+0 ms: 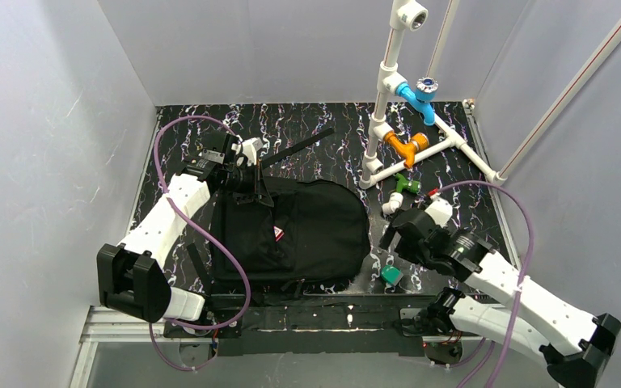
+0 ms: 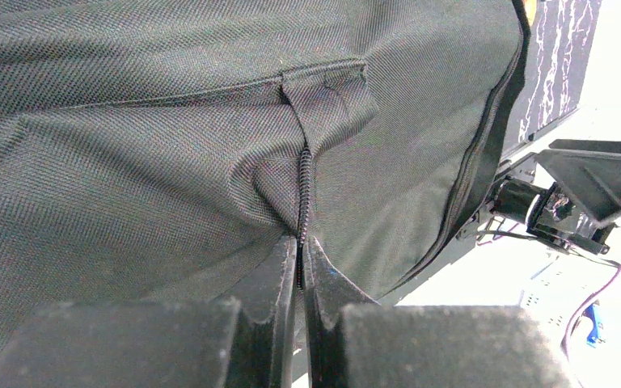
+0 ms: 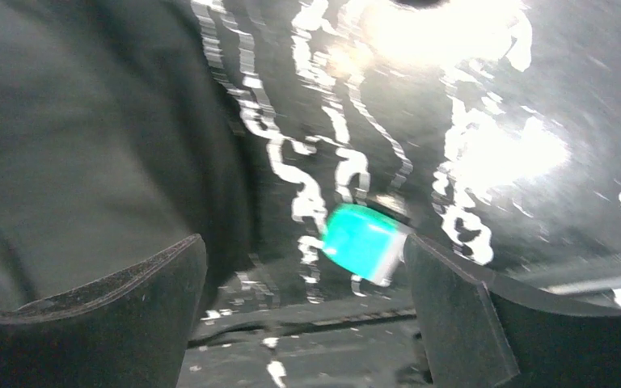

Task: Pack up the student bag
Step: Pick up the stationery from the center of the board.

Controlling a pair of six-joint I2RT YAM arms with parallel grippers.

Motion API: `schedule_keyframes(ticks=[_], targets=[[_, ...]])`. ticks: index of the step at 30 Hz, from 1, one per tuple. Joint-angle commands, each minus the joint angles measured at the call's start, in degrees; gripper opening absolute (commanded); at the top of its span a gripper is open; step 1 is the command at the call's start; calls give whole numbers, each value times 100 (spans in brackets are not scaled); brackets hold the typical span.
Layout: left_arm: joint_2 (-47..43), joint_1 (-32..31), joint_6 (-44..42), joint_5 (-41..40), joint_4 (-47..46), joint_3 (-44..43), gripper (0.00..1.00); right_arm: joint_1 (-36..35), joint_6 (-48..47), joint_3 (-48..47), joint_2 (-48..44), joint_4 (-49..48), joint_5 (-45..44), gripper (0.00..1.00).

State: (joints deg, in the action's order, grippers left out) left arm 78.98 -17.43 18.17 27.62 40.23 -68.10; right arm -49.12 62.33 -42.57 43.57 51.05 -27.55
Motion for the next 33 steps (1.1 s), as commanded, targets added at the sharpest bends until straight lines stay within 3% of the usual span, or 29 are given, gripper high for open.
schedule_keyframes(ticks=[1, 8, 21, 28, 33], targets=[[-38, 16, -52, 63, 73, 24, 0, 17, 837, 227, 461, 1272, -307, 98], [-81, 12, -7, 101, 73, 32, 0, 30, 932, 719, 911, 312, 520, 98], [-196, 12, 38, 148, 73, 52, 0, 296, 1149, 807, 2369, -355, 747, 98], [-221, 11, 55, 181, 82, 65, 0, 341, 1341, 855, 2684, -302, 701, 74], [-208, 9, 45, 162, 81, 69, 0, 351, 1292, 707, 2138, -4, 248, 45]])
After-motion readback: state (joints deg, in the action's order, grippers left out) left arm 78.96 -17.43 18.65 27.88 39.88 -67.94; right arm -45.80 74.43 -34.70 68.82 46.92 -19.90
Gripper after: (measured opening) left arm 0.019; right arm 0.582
